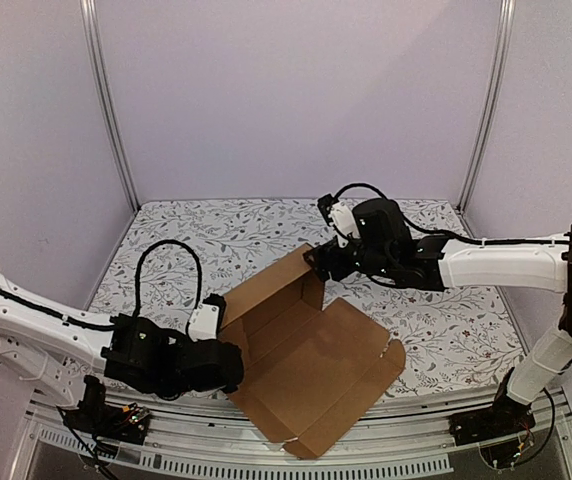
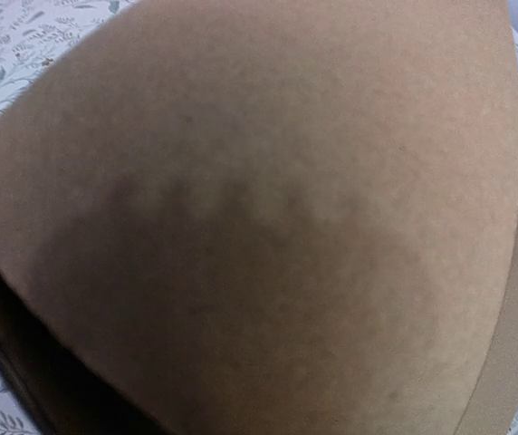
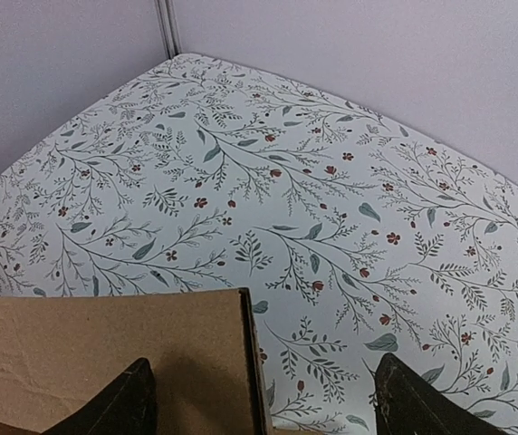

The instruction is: Fold the paper box

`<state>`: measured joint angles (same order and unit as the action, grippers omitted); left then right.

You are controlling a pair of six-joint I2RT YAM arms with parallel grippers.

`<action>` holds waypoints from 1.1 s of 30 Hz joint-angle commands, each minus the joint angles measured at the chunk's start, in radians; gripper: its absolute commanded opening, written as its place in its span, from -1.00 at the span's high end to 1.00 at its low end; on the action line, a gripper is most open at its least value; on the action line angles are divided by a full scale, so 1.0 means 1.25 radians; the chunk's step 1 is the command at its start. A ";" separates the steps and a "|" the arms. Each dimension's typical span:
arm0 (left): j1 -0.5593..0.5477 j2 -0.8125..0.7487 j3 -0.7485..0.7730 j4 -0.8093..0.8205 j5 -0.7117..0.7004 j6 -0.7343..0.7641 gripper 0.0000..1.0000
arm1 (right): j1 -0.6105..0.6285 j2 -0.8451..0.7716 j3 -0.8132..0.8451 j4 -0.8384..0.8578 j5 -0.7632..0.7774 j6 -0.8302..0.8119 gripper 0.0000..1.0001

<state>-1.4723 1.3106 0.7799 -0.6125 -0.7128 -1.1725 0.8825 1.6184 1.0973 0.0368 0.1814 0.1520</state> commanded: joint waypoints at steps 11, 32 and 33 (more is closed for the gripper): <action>0.069 0.045 -0.011 0.125 -0.161 0.084 -0.10 | 0.015 -0.036 -0.051 -0.048 0.012 0.028 -0.60; 0.205 0.122 -0.082 0.574 -0.075 0.405 0.42 | 0.057 -0.093 -0.089 -0.056 0.014 0.098 -0.53; 0.210 0.126 -0.082 0.589 -0.069 0.419 0.47 | 0.058 -0.095 -0.089 -0.059 0.016 0.098 -0.53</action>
<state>-1.2301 1.4368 0.6750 -0.0643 -0.8581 -0.7673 0.9241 1.5146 1.0065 -0.0017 0.2405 0.2520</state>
